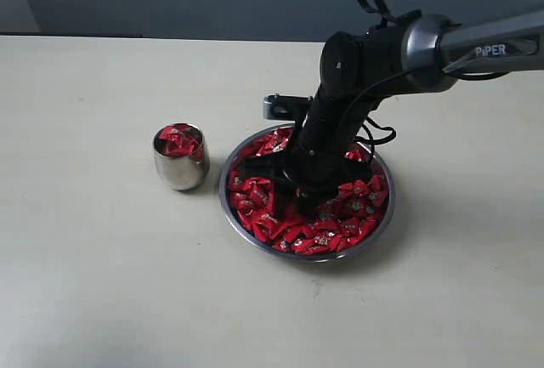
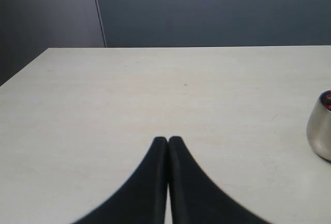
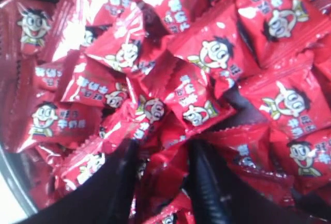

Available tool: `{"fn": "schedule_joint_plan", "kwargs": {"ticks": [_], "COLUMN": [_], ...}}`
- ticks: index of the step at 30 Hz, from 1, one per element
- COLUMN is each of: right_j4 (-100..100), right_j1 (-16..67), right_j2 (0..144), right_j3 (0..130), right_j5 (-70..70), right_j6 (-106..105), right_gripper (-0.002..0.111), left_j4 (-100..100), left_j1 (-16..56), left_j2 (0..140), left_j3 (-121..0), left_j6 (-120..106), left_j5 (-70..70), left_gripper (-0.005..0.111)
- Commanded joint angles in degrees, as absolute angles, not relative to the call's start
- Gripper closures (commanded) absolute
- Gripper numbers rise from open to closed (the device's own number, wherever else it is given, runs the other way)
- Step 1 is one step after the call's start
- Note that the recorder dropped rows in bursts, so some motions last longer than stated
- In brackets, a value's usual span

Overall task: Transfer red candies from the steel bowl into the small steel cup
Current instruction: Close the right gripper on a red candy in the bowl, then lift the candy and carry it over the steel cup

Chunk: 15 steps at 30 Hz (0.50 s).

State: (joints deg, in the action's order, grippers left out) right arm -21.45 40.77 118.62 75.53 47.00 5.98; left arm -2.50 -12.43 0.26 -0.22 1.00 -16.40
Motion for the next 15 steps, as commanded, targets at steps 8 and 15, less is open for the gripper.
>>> {"fn": "schedule_joint_plan", "kwargs": {"ticks": [8,15], "right_j4": [-20.8,-17.3], "right_j1": [40.8,40.7], "right_j2": [118.4,116.2], "right_j3": [75.8,76.5], "right_j5": [46.9,48.0], "right_j6": [5.8,5.7], "right_gripper": [0.093,0.093], "left_j4": [-2.6,-2.6], "left_j1": [-12.5,-12.5], "left_j2": [0.0,0.0], "left_j3": [0.0,0.0], "left_j6": [1.1,1.1], "left_j5": [-16.3,-16.3], "left_gripper": [0.106,0.106]}}
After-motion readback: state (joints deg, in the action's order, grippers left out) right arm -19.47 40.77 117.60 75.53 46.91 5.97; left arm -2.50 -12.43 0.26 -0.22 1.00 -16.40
